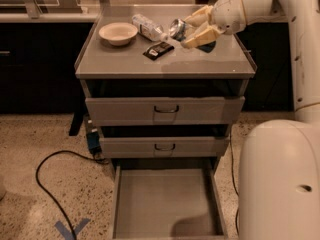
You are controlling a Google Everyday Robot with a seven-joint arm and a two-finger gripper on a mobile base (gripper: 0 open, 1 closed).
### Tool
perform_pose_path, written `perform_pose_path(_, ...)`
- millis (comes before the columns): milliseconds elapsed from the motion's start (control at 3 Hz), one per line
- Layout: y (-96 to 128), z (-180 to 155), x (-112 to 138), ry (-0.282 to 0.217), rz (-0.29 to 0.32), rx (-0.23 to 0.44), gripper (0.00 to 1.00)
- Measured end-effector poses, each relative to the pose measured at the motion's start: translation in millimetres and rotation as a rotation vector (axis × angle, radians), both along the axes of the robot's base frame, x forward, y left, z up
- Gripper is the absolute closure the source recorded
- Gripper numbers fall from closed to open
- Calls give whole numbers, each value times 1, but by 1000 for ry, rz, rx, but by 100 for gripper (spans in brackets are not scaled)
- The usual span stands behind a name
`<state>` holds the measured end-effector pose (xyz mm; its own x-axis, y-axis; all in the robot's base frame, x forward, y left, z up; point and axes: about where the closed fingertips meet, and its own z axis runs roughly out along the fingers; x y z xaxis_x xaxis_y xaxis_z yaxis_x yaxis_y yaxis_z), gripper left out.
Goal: Pick redbull can from bottom drawer and place on counter
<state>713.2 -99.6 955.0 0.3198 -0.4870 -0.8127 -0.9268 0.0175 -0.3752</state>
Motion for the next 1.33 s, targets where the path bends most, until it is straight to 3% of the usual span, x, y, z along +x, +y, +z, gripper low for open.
perform_pose_path(667,48,-38,83,-78,-97,-83,100)
perform_pose_path(1000,56,-69,108,-50,-160,-164,100)
perform_pose_path(1333,35,-93,123,5,-253,-193,100)
